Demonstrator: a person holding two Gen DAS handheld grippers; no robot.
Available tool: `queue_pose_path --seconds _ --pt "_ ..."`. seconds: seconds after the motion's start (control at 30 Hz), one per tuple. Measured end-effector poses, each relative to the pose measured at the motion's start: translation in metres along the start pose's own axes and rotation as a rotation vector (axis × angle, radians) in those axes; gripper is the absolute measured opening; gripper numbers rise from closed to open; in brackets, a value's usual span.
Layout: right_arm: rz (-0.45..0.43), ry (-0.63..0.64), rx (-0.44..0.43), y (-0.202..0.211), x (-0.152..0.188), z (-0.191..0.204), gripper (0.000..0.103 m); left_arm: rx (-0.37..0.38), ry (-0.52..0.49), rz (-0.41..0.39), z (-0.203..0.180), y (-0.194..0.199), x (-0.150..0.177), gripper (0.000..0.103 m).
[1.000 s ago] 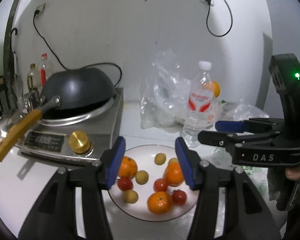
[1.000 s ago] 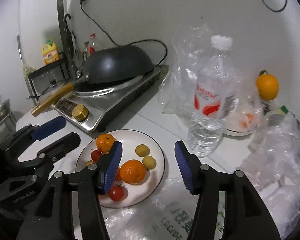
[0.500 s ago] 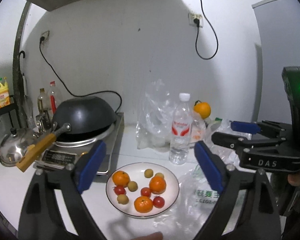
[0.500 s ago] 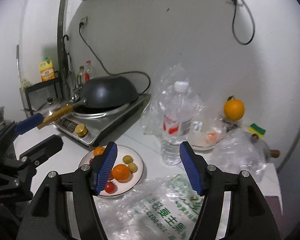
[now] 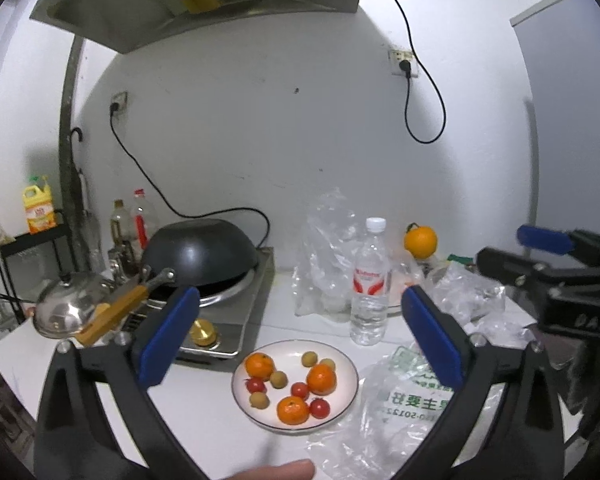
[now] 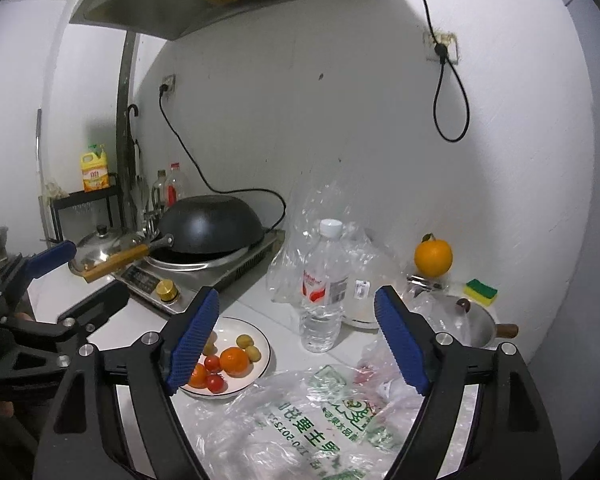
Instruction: Organize fruits
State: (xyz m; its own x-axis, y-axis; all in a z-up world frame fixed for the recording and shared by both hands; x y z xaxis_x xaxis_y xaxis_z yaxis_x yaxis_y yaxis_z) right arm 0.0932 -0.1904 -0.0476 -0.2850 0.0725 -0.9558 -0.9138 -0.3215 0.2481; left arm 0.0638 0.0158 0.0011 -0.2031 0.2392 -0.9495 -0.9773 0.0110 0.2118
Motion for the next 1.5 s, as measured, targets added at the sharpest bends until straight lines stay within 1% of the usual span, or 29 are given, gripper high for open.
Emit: queue_pose_path --seconds 0.17,0.5,1.07,1.5 --pt "-0.025 0.003 0.005 0.017 -0.002 -0.001 0.083 -0.006 -0.025 0.001 -0.009 0.007 -0.004 0.102" --pt "-0.045 0.001 0.013 0.032 -0.003 -0.002 0.083 -0.021 -0.027 -0.008 -0.012 0.016 -0.008 0.102" --pt "-0.051 0.008 0.014 0.035 -0.003 0.002 0.083 -0.027 -0.033 -0.012 -0.009 0.024 -0.01 0.102" --pt "-0.037 0.021 0.01 0.028 -0.004 0.005 0.083 -0.03 -0.027 -0.007 -0.007 0.021 -0.007 0.102"
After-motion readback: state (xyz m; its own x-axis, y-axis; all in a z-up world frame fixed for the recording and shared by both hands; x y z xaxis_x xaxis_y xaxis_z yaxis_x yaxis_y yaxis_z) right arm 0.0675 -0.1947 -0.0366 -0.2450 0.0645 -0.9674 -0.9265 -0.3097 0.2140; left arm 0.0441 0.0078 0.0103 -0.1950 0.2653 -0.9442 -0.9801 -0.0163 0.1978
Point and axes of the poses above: each gripper's, at about its wrist camera, not at the fingertips, and y roughly against the way its jaws point, z to its left, x to its underside, the point moved 4 cm from there along -y, roughly the way its jaws point, and after that the axes turned 13 degrees about -y, right-handed, at the moved point
